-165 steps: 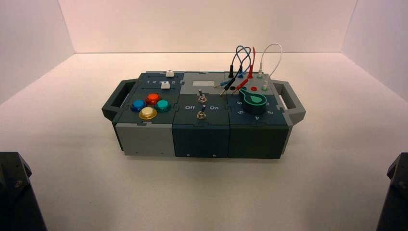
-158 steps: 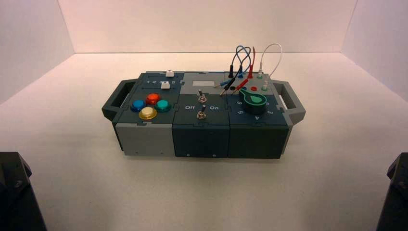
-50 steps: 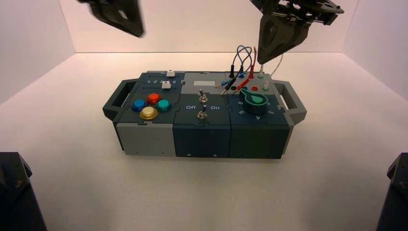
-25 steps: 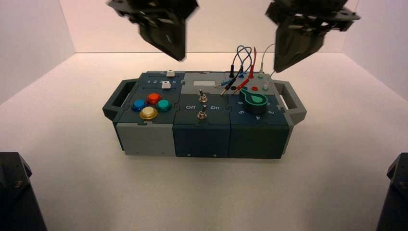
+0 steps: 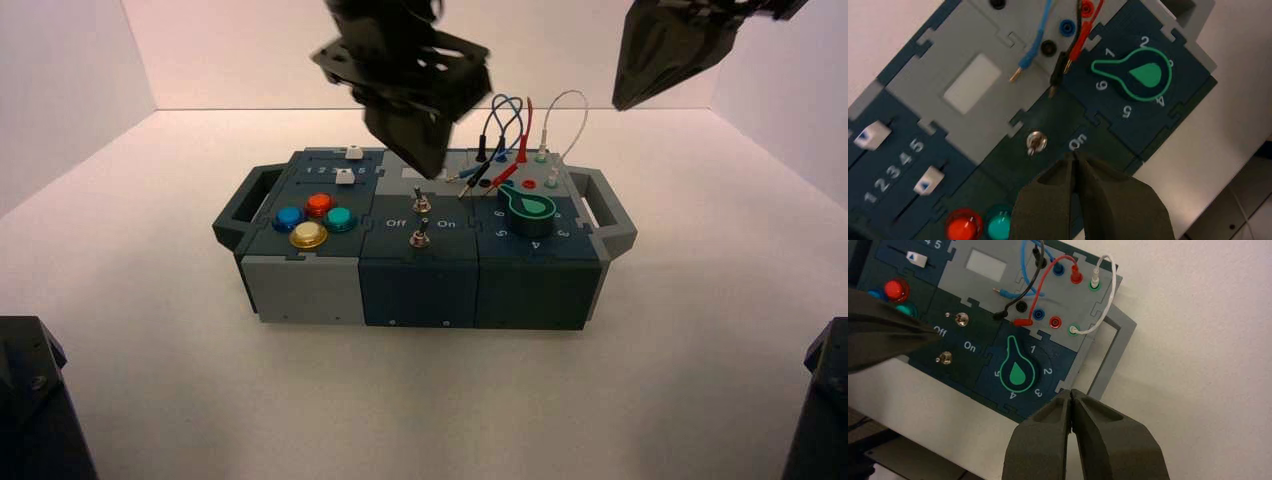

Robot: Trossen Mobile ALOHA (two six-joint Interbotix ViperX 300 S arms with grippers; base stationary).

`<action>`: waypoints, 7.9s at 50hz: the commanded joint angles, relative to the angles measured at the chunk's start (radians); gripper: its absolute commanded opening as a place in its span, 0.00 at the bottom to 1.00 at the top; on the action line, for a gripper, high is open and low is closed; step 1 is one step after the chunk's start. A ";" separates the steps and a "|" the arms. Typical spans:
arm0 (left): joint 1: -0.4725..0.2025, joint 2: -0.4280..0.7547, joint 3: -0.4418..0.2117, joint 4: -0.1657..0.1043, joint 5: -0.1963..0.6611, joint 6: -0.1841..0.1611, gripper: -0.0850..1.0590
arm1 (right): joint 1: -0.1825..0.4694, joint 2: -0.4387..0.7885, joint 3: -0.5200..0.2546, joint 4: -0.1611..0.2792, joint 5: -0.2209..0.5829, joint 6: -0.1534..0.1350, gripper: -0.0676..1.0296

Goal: Turn the knob to position 3.

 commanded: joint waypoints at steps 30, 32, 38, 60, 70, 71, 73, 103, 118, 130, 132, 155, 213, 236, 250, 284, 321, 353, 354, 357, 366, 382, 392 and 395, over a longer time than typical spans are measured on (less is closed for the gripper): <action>-0.015 0.190 -0.209 0.005 0.014 0.018 0.05 | -0.086 -0.112 0.026 -0.069 -0.049 -0.003 0.04; -0.017 0.193 -0.213 0.005 0.017 0.018 0.05 | -0.086 -0.118 0.029 -0.069 -0.051 -0.005 0.04; -0.021 0.206 -0.233 0.005 0.028 0.018 0.05 | -0.091 -0.115 0.032 -0.069 -0.054 -0.003 0.04; -0.034 0.255 -0.268 0.009 0.055 0.035 0.05 | -0.091 -0.071 0.021 -0.069 -0.054 -0.003 0.04; -0.034 0.258 -0.276 0.015 0.055 0.054 0.05 | -0.094 -0.071 0.020 -0.069 -0.055 -0.005 0.04; -0.034 0.258 -0.278 0.017 0.055 0.057 0.05 | -0.095 -0.071 0.018 -0.069 -0.054 -0.005 0.04; -0.034 0.258 -0.279 0.017 0.055 0.060 0.05 | -0.094 -0.071 0.018 -0.069 -0.054 -0.005 0.04; -0.049 0.288 -0.318 0.048 0.064 0.158 0.05 | -0.149 -0.086 0.012 -0.071 -0.054 -0.005 0.04; -0.058 0.293 -0.330 0.051 0.072 0.227 0.05 | -0.150 -0.080 0.012 -0.067 -0.040 -0.005 0.04; -0.060 0.310 -0.350 0.051 0.089 0.255 0.05 | -0.137 -0.060 0.005 -0.052 -0.003 -0.012 0.04; -0.060 0.313 -0.354 0.051 0.095 0.256 0.05 | -0.129 -0.066 0.005 -0.044 0.000 -0.015 0.04; -0.063 0.334 -0.400 0.051 0.143 0.314 0.05 | -0.117 -0.166 0.018 -0.037 0.011 -0.015 0.04; -0.063 0.402 -0.522 0.049 0.204 0.469 0.05 | -0.087 -0.229 0.014 -0.020 0.029 -0.021 0.04; -0.091 0.408 -0.551 0.049 0.247 0.488 0.05 | -0.087 -0.241 0.015 -0.020 0.025 -0.023 0.04; -0.114 0.403 -0.555 0.048 0.256 0.491 0.05 | -0.087 -0.249 0.018 -0.020 0.023 -0.021 0.04; -0.138 0.414 -0.577 0.046 0.285 0.491 0.05 | -0.057 -0.245 0.023 0.005 0.061 -0.021 0.04; -0.138 0.431 -0.584 0.046 0.304 0.506 0.05 | -0.048 -0.308 0.025 0.005 0.150 -0.017 0.04; -0.160 0.426 -0.589 0.046 0.324 0.522 0.05 | -0.048 -0.327 0.025 0.003 0.158 -0.015 0.04; -0.161 0.426 -0.589 0.046 0.324 0.522 0.05 | -0.048 -0.327 0.025 0.003 0.158 -0.015 0.04; -0.164 0.425 -0.589 0.046 0.325 0.522 0.05 | -0.048 -0.327 0.025 0.002 0.158 -0.015 0.04; -0.172 0.425 -0.589 0.044 0.333 0.522 0.05 | -0.048 -0.327 0.025 0.002 0.156 -0.015 0.04; -0.201 0.420 -0.591 0.043 0.345 0.522 0.05 | -0.048 -0.327 0.025 -0.002 0.153 -0.015 0.04; -0.202 0.419 -0.591 0.043 0.353 0.522 0.05 | -0.048 -0.330 0.026 0.000 0.153 -0.015 0.04; -0.204 0.417 -0.592 0.043 0.354 0.522 0.05 | -0.048 -0.330 0.026 -0.002 0.152 -0.015 0.04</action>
